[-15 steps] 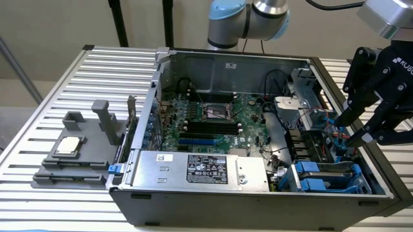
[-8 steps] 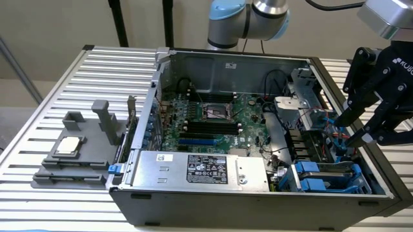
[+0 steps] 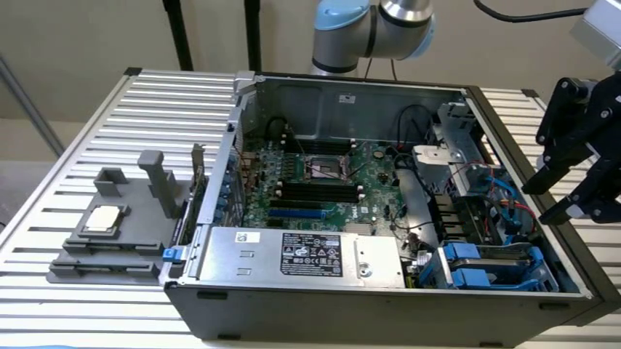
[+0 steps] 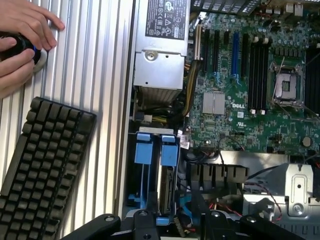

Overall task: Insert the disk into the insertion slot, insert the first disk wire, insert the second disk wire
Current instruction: 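Insert the first disk wire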

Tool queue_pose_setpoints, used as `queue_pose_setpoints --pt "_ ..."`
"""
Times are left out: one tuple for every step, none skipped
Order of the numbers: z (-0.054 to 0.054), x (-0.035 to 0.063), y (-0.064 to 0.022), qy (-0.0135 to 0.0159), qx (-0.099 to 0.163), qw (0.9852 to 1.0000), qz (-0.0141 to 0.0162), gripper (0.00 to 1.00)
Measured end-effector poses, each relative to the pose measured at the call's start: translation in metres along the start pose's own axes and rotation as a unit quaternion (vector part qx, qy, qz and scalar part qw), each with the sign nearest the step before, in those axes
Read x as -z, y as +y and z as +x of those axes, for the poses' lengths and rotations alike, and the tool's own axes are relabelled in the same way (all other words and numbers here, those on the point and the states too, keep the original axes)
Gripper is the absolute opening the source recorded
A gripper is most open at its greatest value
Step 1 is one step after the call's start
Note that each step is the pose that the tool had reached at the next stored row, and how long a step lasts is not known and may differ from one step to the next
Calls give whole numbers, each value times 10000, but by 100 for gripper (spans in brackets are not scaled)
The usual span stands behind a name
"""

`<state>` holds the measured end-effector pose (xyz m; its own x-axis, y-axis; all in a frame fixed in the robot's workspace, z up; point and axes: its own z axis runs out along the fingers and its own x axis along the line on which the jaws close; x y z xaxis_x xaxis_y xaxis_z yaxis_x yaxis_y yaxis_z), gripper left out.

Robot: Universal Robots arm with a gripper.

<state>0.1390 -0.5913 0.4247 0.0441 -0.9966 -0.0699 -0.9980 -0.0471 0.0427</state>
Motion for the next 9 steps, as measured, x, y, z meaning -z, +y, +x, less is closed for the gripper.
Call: queue_pose_setpoints --pt "2 -17 -27 0 1 10000 0 40" --pt "3 -34 -53 0 2 10000 0 40" --pt "3 -52 -78 0 4 10000 0 40" --pt "3 -68 -102 1 7 10000 0 40" --pt "4 -85 -125 1 10 10000 -1 40" --pt "4 -103 -148 1 13 10000 -1 40" --pt "2 -120 -169 1 16 10000 -1 40" --pt "0 -137 -187 2 21 10000 -2 40" --pt "-5 -154 -198 2 25 10000 -2 40"
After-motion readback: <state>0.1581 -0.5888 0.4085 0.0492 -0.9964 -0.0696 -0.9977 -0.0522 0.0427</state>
